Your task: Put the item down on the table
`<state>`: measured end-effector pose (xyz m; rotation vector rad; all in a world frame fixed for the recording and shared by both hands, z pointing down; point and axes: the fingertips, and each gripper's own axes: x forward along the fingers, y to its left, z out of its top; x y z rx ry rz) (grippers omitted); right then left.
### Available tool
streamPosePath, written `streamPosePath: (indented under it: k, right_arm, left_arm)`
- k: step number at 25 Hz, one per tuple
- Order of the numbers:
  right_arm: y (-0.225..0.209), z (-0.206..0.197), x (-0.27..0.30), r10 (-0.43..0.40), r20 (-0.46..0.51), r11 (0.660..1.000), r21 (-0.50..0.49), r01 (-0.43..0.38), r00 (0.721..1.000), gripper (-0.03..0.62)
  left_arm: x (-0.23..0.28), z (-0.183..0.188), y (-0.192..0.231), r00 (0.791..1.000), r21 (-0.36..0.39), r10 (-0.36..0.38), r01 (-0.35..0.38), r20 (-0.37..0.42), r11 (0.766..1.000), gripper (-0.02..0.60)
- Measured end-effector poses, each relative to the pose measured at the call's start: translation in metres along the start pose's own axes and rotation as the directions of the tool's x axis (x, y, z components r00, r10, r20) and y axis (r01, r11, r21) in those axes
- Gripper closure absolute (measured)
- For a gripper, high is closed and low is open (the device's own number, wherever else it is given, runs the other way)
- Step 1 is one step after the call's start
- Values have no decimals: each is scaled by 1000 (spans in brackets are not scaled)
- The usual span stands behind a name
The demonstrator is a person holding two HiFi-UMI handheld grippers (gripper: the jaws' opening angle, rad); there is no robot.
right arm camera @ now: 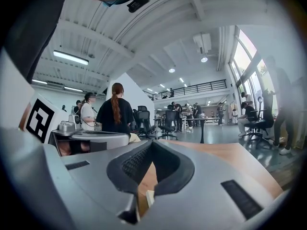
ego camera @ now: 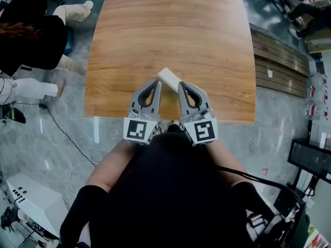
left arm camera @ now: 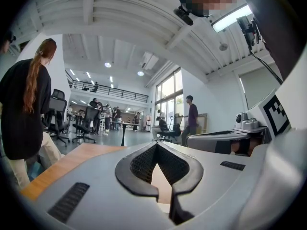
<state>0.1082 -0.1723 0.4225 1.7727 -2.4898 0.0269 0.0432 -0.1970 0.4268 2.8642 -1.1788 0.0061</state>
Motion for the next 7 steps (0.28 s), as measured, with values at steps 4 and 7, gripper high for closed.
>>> streamPosePath:
  k: [4, 7]
  right_arm:
    - [-4, 2, 2, -14, -2, 1000, -7, 14, 1000, 582]
    - [-7, 3, 4, -23, -2, 1000, -10, 23, 1000, 582]
  left_arm:
    - [1, 0, 3, 1000, -4, 2, -2, -1, 1000, 578]
    - [3, -1, 4, 1000, -7, 0, 0, -6, 1000, 578]
